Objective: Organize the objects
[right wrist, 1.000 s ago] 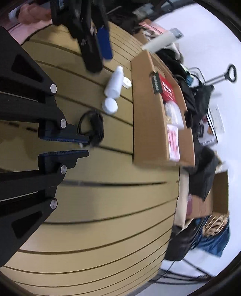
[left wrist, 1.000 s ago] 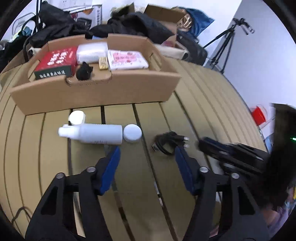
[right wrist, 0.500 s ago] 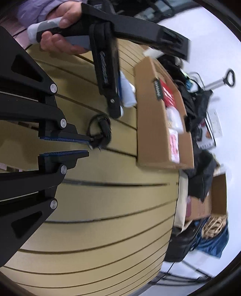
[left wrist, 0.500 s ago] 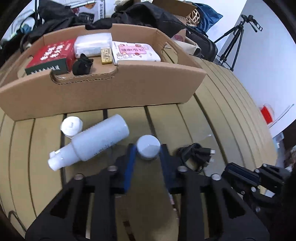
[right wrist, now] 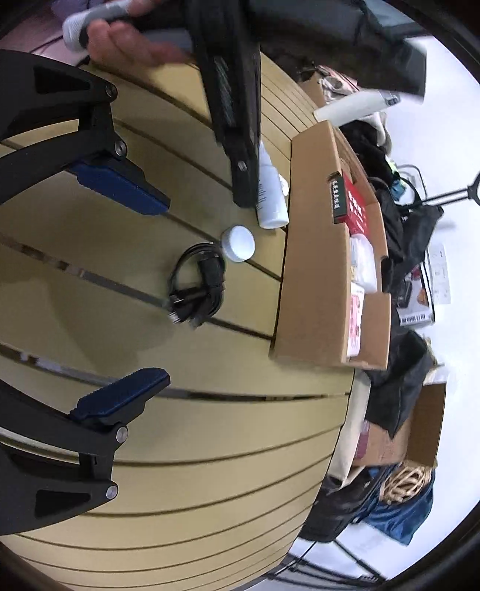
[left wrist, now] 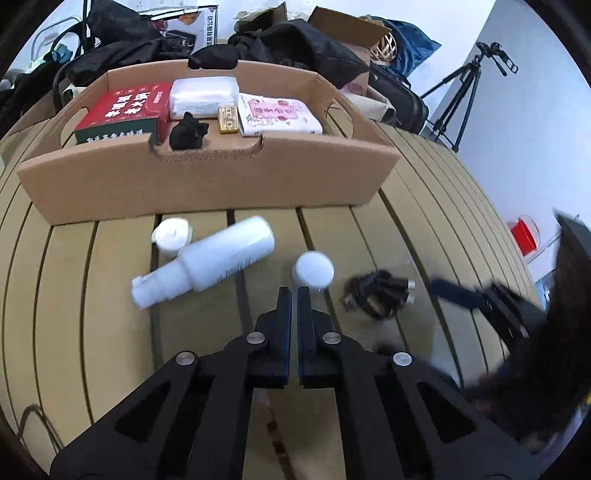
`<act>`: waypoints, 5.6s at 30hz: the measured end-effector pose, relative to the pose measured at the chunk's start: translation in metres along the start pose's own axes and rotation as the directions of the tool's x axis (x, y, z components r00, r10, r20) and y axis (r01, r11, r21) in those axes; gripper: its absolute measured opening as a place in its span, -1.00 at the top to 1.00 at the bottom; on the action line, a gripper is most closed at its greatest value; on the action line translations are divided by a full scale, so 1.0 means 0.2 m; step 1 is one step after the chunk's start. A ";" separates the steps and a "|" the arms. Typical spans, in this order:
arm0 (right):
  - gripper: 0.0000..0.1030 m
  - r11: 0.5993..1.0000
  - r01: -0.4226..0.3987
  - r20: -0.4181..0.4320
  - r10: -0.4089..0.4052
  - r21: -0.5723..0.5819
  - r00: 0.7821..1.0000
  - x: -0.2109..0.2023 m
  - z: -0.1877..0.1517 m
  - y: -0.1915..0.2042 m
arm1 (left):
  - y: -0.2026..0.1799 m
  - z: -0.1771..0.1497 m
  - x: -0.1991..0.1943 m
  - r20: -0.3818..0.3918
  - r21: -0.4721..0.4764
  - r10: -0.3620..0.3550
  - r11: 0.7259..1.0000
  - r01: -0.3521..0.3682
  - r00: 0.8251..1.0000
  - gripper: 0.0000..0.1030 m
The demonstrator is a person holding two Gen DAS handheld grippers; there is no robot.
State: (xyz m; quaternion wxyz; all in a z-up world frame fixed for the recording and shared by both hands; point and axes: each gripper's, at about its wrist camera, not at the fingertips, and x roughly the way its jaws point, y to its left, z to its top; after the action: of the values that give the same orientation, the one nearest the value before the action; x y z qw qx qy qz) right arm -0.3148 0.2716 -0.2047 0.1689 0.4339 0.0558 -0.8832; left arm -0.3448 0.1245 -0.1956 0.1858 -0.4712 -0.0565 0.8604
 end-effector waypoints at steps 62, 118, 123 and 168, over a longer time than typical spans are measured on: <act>0.04 0.987 -0.162 0.005 0.162 0.020 0.987 0.04 0.87 0.23 | 0.66 0.75 -0.27 0.025 -0.140 -0.030 0.990 0.033 0.999 0.51; -0.68 0.999 -0.024 0.236 0.031 -0.034 0.971 -1.87 0.26 -0.13 | 0.09 0.02 -2.23 0.337 0.126 0.284 0.931 -0.342 0.897 -1.00; -0.68 0.998 -0.009 0.161 0.020 -0.065 0.987 -1.60 0.25 -0.07 | 0.12 -0.01 -1.89 0.225 0.149 0.259 0.943 -0.296 0.939 -1.00; 0.41 1.000 -0.009 -0.049 0.008 -0.020 0.999 -0.01 0.00 -0.12 | 0.25 0.15 0.09 0.043 0.069 0.104 0.992 -0.107 0.994 -0.32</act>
State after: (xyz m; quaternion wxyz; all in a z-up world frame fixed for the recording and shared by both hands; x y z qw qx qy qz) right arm -0.3215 0.2937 -0.2053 0.1756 0.4538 0.0667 -0.8711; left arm -0.3911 0.0866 -0.2071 0.1554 -0.4498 -0.0046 0.8795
